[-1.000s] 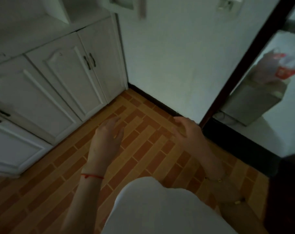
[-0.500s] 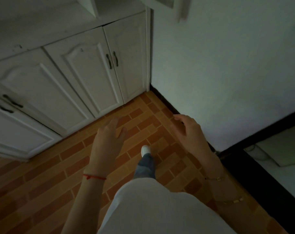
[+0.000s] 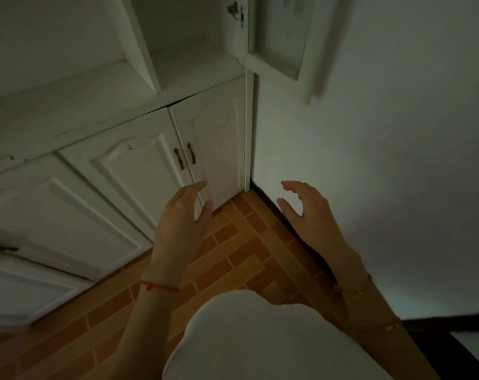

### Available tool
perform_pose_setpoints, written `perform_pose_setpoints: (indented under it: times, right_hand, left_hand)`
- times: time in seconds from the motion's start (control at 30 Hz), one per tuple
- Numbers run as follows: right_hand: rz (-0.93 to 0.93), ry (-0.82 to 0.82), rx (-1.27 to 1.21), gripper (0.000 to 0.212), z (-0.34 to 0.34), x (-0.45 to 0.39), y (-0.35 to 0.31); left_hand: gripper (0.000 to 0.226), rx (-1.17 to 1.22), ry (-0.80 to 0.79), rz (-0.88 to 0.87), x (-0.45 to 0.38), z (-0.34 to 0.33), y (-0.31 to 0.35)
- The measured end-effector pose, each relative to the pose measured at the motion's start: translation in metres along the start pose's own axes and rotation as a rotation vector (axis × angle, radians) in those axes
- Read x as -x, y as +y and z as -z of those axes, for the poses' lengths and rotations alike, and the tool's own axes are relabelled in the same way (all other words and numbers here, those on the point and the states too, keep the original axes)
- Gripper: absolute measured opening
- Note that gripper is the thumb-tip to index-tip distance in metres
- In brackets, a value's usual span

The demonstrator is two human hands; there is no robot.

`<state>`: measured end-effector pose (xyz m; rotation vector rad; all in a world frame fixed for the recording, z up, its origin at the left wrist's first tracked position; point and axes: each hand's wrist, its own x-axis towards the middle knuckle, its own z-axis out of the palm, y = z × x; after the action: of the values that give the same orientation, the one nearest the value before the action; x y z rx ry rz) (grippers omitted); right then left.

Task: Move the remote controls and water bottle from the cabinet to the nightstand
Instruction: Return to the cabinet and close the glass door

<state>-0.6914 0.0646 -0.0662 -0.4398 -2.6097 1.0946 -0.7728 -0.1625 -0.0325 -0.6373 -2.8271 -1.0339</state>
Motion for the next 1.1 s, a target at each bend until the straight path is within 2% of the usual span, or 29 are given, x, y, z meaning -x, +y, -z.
perform_pose_setpoints:
  times: [0.4, 0.7, 0.93, 1.1]
  right_hand:
    - [0.103, 0.073, -0.007, 0.039, 0.018, -0.134, 0.015]
    - [0.273, 0.444, -0.008, 0.036, 0.113, -0.275, 0.003]
    - [0.413, 0.652, 0.008, 0.04, 0.197, -0.377, -0.019]
    - [0.512, 0.78, -0.013, 0.042, 0.244, -0.431, -0.045]
  left_hand:
    - [0.039, 0.04, 0.028, -0.093, -0.144, -0.028, 0.016]
    - [0.039, 0.204, 0.133, -0.282, -0.293, -0.049, 0.1]
    - [0.043, 0.269, 0.248, -0.46, -0.383, -0.059, 0.18]
    - [0.052, 0.29, 0.253, -0.513, -0.424, -0.068, 0.224]
